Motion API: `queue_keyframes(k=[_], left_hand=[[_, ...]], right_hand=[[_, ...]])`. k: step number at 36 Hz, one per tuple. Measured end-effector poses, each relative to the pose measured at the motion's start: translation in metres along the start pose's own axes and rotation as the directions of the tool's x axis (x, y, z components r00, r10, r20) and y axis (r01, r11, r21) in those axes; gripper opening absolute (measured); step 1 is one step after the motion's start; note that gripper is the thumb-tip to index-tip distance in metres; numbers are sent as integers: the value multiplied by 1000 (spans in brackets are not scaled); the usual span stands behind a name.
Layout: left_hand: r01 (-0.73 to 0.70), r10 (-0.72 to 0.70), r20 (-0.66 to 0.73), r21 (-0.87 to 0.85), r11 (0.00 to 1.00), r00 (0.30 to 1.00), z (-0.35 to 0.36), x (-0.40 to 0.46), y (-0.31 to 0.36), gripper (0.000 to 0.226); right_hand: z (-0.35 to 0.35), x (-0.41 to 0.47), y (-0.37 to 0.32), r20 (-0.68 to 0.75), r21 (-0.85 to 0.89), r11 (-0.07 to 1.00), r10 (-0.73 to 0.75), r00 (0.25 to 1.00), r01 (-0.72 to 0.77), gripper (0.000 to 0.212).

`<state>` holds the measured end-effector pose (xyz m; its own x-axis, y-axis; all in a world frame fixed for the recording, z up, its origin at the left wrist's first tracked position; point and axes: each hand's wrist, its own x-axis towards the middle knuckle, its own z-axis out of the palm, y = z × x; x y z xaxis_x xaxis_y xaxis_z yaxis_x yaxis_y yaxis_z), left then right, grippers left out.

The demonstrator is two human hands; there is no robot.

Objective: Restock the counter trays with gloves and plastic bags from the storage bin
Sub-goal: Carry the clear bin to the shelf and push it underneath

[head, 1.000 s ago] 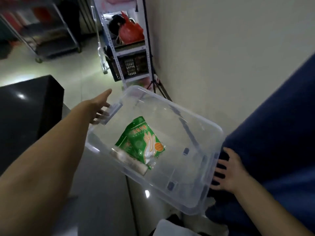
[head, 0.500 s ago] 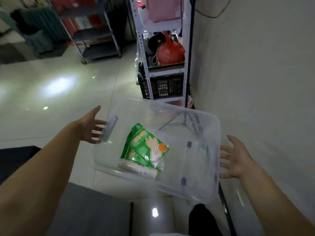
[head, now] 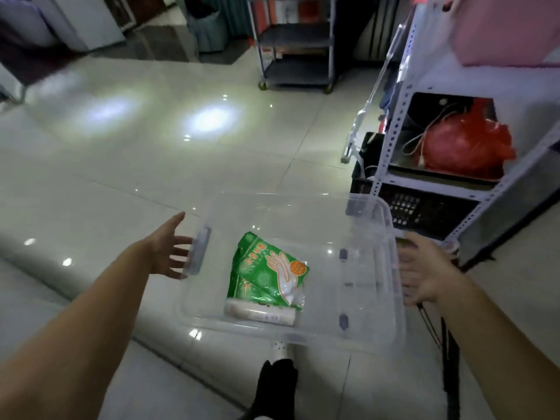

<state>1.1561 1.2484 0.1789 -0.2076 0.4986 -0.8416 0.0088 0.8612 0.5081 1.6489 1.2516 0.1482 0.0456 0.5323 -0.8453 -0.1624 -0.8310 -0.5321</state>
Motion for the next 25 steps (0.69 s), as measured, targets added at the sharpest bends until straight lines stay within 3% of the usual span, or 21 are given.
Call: queue_keyframes(k=[3,6,12,17,25], left_hand=[[9,-9,-9,3,1000,1000,-30,46,49,89],[19,-19,-17,-9,1000,1000,-51,78,91,87],[34,-33,34,-45,998,999,-91,160,197,85],[23,-19,66,-61,998,998,-92,227,292,80],[37,-35,33,-89,995,999,-75,346,451,72]], right_hand=[[54,40,-54,24,-72,997,2,1000,0,59],[92,65,-97,39,0,999,45,998,-45,51],[139,125,-190,74,61,997,47,996,-52,75],[174,180,-271,-53,32,999,-11,999,13,54],[218,309,-410,-52,50,998,46,998,-44,52]])
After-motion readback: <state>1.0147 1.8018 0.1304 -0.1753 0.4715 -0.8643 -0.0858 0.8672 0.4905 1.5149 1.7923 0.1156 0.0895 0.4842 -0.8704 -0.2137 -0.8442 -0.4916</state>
